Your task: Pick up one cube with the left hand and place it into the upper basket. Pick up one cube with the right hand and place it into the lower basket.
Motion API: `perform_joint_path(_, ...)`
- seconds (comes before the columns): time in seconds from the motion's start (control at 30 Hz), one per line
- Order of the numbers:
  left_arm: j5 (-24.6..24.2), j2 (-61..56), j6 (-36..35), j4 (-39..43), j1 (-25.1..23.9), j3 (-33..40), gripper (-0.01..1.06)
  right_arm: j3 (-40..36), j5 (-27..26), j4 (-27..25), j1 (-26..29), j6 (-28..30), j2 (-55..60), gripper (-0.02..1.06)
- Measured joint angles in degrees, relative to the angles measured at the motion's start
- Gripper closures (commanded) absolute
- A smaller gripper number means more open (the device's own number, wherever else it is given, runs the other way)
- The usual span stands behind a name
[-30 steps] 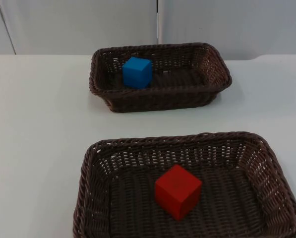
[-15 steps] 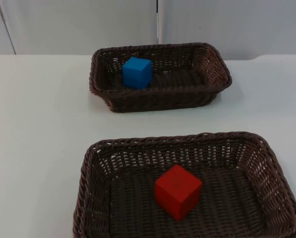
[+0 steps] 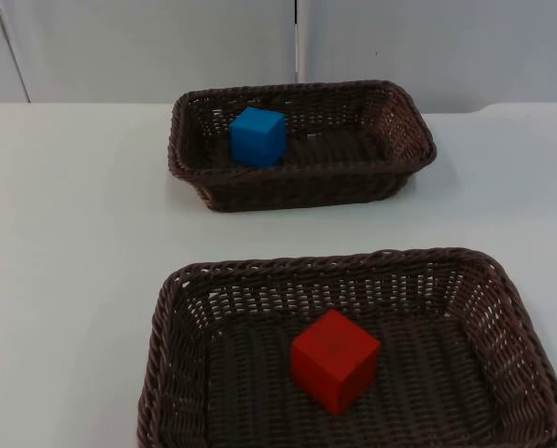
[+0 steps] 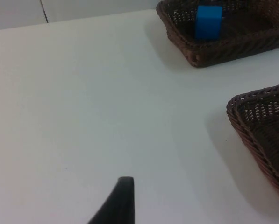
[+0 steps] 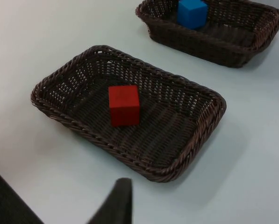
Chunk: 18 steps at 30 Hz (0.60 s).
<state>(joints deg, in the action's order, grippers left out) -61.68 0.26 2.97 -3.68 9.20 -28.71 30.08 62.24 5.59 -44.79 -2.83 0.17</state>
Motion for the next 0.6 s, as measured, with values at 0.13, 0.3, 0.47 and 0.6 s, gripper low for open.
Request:
perform_joint_path(0.13,0.0,0.0,0.0,0.0,0.0,0.0,0.0,0.0,0.0,0.0,0.0,0.1,0.0,-0.01)
perform_joint_path(0.3,0.0,0.0,0.0,0.0,0.0,0.0,0.0,0.0,0.0,0.0,0.0,0.23,0.0,-0.01)
perform_joint_path(0.47,0.0,0.0,0.09,0.0,0.0,0.0,0.0,0.0,0.0,0.0,0.0,0.23,0.0,-0.01)
perform_joint_path(0.6,0.0,0.0,0.09,0.0,0.0,0.0,0.0,0.0,0.0,0.0,0.0,0.23,0.0,-0.01)
